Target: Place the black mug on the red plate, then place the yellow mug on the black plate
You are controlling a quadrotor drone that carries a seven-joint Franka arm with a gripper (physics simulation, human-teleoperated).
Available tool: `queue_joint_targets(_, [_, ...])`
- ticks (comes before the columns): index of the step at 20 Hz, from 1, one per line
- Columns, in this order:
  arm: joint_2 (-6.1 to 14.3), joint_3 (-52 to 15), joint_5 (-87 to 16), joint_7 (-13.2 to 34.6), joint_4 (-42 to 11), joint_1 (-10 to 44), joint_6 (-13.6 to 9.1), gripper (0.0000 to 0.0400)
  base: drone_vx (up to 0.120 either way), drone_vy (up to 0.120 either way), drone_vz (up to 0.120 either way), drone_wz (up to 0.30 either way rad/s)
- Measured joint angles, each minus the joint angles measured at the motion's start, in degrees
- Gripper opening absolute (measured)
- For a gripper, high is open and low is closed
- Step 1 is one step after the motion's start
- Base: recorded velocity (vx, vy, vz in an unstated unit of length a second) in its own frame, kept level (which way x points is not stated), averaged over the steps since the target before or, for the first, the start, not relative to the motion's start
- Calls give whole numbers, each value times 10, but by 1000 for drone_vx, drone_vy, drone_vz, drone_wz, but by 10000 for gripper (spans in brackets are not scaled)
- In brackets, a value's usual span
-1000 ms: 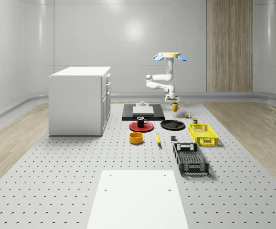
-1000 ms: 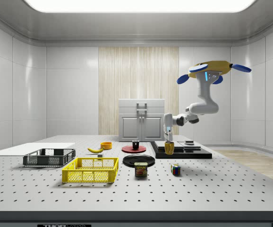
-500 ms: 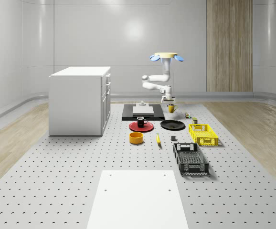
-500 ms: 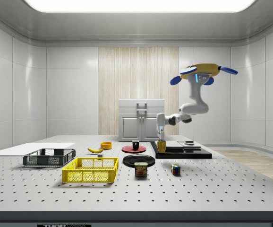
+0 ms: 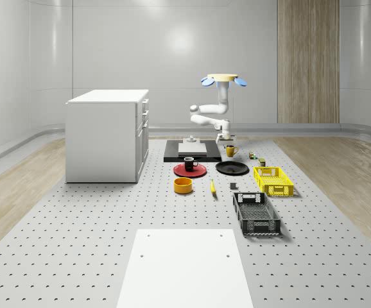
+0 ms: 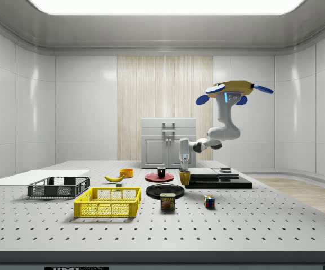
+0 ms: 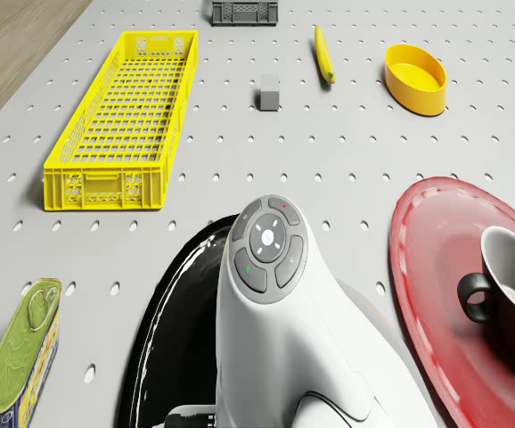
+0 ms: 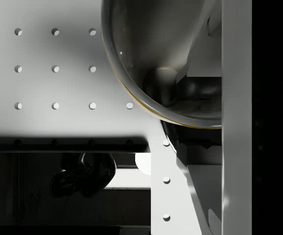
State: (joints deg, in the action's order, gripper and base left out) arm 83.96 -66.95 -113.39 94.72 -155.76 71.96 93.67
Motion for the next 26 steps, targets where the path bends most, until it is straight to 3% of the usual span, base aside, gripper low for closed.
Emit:
queue_joint_targets(21, [3,0,1,1,0,1,3,110,120,-11,0,0])
queue_joint_targets(26, [3,14,-12,1,7,5,11,110,0,0,0,0])
